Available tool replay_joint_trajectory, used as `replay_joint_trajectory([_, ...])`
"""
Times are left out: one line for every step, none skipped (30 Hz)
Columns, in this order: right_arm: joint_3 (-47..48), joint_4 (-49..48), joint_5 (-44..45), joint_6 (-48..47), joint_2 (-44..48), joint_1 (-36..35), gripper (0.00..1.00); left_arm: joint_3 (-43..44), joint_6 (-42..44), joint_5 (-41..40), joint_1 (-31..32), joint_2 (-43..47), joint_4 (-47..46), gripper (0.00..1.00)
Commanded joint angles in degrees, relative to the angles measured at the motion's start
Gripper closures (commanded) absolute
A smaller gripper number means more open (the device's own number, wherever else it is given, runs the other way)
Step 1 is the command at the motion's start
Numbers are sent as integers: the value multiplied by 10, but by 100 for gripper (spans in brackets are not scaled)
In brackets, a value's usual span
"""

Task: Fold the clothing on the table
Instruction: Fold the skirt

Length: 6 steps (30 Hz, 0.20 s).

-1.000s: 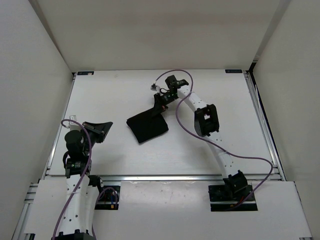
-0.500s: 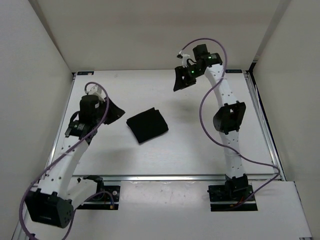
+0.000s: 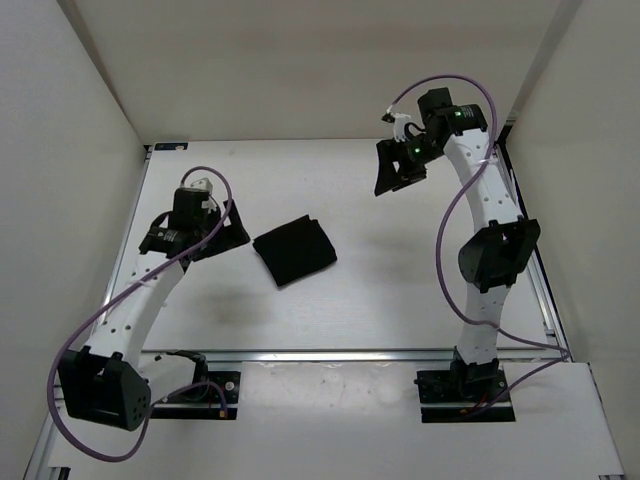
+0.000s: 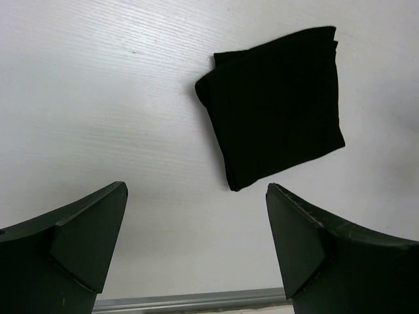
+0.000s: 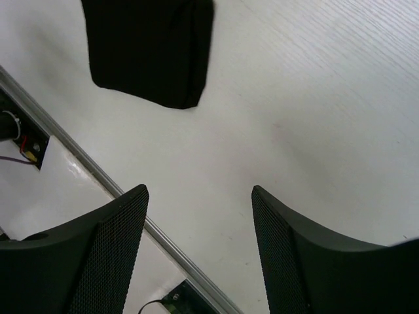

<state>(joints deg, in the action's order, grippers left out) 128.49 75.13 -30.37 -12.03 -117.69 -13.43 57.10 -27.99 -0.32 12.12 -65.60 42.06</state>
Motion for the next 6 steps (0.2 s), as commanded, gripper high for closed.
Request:
replay_joint_trajectory([-1, -8, 5, 11, 39, -19, 30, 7, 14, 7, -35, 38, 10, 2])
replay_joint_trajectory([-3, -10, 7, 16, 45, -26, 30, -1, 12, 15, -53, 40, 11, 1])
replay_joint_trajectory([-9, -9, 18, 17, 53, -32, 30, -4, 11, 30, -59, 46, 16, 1])
replay_joint_trajectory([-12, -13, 22, 18, 58, -38, 30, -8, 10, 28, -65, 48, 20, 2])
replay_joint_trajectory([-22, -12, 29, 17, 66, -41, 30, -9, 7, 22, -61, 53, 24, 1])
replay_joint_trajectory([-35, -14, 36, 24, 75, -48, 30, -7, 9, 6, -57, 52, 23, 1])
